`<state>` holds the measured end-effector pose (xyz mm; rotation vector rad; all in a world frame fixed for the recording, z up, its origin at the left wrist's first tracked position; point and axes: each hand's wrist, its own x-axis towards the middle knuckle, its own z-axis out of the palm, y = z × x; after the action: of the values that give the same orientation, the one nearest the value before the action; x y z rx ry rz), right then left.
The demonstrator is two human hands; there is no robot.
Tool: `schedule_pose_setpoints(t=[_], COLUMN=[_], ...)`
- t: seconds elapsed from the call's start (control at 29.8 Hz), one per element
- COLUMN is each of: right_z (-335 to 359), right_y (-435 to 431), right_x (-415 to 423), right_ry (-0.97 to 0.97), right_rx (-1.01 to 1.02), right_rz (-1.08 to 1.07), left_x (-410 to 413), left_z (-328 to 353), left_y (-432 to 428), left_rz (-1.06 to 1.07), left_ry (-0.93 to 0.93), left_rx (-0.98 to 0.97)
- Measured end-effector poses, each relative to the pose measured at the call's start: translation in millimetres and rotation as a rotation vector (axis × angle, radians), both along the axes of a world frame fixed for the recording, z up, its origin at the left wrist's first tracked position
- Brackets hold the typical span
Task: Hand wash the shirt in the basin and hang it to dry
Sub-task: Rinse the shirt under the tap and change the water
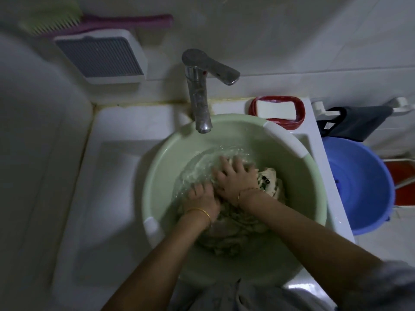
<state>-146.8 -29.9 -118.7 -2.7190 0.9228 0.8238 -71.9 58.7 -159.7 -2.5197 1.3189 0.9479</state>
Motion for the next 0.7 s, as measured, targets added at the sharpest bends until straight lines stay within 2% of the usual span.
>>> schedule_pose_setpoints(t=[0.03,0.1,0.17,0.23,0.3,0.37,0.47,0.54,0.6,0.7], right_z=[-11.7,-26.1,-27.4,-23.4,-16.7,-7.0,14.0,28.0,35.4,41.2], right_y=[0.5,-0.9,-4.5,-11.8,-19.1,-22.3,-19.8,-18.1,-20.2,-27.6], right_x=[-1.2,-7.7,-11.3,-10.9,-12.5,-17.0,-26.8,-32.6,-39.6,-49.6], right_ry=[0.085,0.128,0.043,-0.065,-0.159,-0.262,-0.491,-0.550,-0.475,-0.232], right_rx=[0.019,-0.016,-0.063,-0.011,0.112,0.138,-0.005,-0.040,0.033,0.157], right_rz=[0.023,-0.011,-0.150,-0.373,-0.584,-0.653,-0.591,-0.509,-0.413,-0.350], left_x=[0.3,7.7,18.0,23.6,30.8,42.5,63.1,71.0,74.3,74.0], left_z=[-1.2,-1.8,1.0,8.5,17.5,35.1,63.8,76.9,82.3,77.0], left_y=[2.4,4.8,2.7,-1.3,-7.9,-15.8,-23.3,-23.6,-20.0,-10.8], left_rz=[-0.028,0.014,0.193,0.363,0.367,0.342,0.377,0.359,0.307,0.158], left_ry=[-0.022,-0.020,0.175,0.397,0.432,0.360,0.333,0.336,0.309,0.161], left_rx=[-0.030,-0.100,-0.133,-0.112,-0.156,-0.259,-0.419,-0.483,-0.460,-0.289])
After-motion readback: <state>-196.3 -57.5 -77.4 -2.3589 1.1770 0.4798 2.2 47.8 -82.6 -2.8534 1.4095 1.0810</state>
